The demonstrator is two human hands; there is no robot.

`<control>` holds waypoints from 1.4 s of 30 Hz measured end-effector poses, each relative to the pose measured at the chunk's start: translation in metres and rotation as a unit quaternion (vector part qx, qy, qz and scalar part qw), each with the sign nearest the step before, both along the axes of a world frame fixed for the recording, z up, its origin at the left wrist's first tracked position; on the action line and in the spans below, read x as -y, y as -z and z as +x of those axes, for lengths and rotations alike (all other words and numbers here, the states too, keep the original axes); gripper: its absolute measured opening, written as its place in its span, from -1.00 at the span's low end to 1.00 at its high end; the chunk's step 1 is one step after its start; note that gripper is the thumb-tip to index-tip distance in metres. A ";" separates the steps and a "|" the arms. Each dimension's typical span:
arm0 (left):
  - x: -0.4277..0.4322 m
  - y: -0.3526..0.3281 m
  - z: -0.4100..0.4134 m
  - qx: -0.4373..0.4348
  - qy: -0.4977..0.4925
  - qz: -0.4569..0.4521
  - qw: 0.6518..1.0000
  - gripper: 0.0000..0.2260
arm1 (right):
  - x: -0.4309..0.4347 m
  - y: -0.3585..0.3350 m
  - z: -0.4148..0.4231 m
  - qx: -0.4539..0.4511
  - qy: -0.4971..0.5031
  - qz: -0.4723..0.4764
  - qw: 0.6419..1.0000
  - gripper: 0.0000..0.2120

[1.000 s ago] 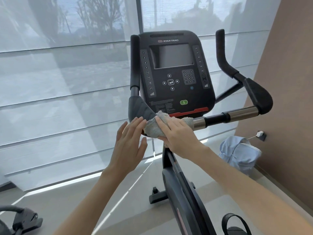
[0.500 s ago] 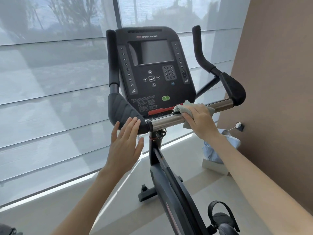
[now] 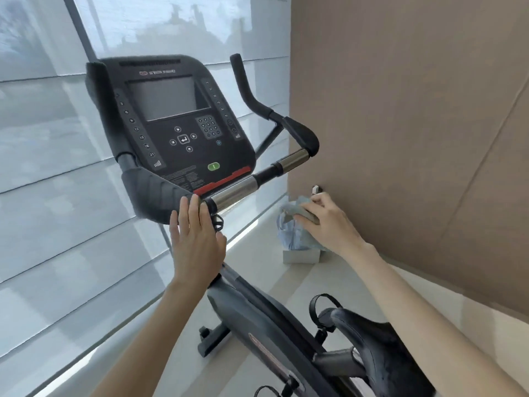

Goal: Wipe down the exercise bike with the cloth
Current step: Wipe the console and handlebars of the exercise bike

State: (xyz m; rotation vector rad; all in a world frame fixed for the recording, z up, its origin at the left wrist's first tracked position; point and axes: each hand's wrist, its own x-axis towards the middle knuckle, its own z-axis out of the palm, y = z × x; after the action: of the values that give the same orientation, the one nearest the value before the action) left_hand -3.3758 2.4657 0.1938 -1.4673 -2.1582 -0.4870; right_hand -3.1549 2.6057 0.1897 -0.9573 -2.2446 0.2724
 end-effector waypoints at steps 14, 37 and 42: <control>0.052 0.038 0.162 0.017 0.440 -0.041 0.897 -0.60 | 0.203 0.027 0.188 -0.009 0.309 0.062 0.949 -0.81; 0.031 0.053 0.524 0.036 0.572 -0.020 0.819 -0.58 | 0.257 0.026 0.511 0.023 0.458 0.035 0.888 -0.81; 0.012 0.053 0.585 0.045 0.531 -0.022 0.846 -0.59 | 0.223 0.021 0.576 0.032 0.414 0.047 0.908 -0.83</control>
State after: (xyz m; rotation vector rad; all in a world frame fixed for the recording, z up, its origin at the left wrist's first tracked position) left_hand -2.7910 2.4533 0.1404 -2.6315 -1.2005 -0.8615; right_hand -2.5790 2.3828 0.1682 -1.7650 -1.6808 -0.2527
